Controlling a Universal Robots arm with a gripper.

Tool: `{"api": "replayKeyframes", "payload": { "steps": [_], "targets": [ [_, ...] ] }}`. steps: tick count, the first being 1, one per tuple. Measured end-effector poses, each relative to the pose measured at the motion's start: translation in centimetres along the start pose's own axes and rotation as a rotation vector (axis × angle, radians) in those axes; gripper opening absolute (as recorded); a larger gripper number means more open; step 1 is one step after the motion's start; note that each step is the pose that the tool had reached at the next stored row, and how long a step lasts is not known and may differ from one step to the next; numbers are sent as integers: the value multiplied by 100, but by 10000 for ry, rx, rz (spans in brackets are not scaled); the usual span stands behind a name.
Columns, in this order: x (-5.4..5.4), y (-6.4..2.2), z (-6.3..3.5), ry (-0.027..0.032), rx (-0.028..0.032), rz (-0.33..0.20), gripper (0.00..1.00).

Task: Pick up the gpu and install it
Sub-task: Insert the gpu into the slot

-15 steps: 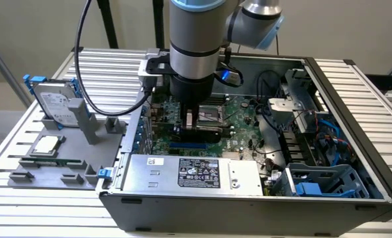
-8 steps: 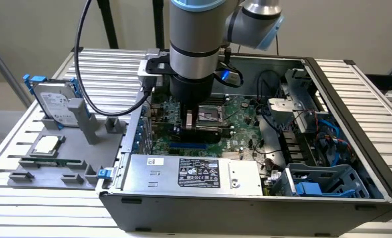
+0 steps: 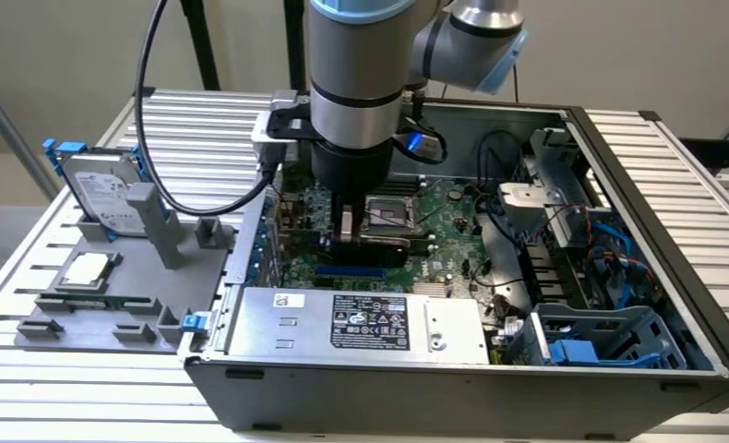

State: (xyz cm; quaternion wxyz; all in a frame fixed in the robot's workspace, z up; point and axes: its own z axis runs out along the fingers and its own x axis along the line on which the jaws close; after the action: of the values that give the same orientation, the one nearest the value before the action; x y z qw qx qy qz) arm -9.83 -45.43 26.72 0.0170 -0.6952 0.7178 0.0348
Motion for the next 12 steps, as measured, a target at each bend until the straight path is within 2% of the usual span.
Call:
{"api": "replayKeyframes", "payload": {
  "steps": [4, 9, 12],
  "targets": [
    [1, -1, 17, 17, 14, 170, 0],
    [0, -1, 38, 138, 21, 207, 0],
    [-9, -1, 51, 152, 23, 201, 0]
  ]
}}
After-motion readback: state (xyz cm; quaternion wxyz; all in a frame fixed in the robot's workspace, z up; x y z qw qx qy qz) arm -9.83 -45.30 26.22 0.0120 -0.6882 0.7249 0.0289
